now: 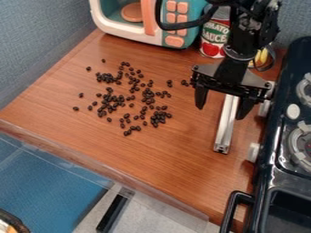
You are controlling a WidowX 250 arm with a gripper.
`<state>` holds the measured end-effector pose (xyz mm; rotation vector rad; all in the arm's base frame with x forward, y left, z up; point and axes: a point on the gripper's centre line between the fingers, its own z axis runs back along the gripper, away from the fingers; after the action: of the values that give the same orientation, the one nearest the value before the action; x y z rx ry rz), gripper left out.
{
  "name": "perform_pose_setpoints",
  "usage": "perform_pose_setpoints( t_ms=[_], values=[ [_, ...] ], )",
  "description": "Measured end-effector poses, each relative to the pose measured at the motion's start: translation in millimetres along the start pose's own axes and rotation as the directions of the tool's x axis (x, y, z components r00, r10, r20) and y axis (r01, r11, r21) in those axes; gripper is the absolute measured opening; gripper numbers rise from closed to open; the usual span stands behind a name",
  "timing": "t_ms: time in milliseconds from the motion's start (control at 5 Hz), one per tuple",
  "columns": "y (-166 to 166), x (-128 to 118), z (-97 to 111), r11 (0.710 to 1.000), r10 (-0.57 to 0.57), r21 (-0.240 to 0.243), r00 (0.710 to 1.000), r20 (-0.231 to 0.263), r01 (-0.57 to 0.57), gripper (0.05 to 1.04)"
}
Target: Sweep into pile
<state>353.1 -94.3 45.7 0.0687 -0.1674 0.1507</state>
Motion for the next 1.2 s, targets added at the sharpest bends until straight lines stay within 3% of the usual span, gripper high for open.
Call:
perform_pose_setpoints(
  t_ms=[600,1000,1200],
  values=[
    [-12.2,7.0,-8.8,0.994,0.101,-0.041,0.995,-0.027,-0.102,1.001],
    [-14.6,4.7,-25.1,0.990,0.141,-0.019,0.988,-0.065,-0.143,1.001],
    [-15.7,2.1,-25.5,0.989,0.143,-0.026,0.986,-0.084,-0.145,0.950]
  ],
)
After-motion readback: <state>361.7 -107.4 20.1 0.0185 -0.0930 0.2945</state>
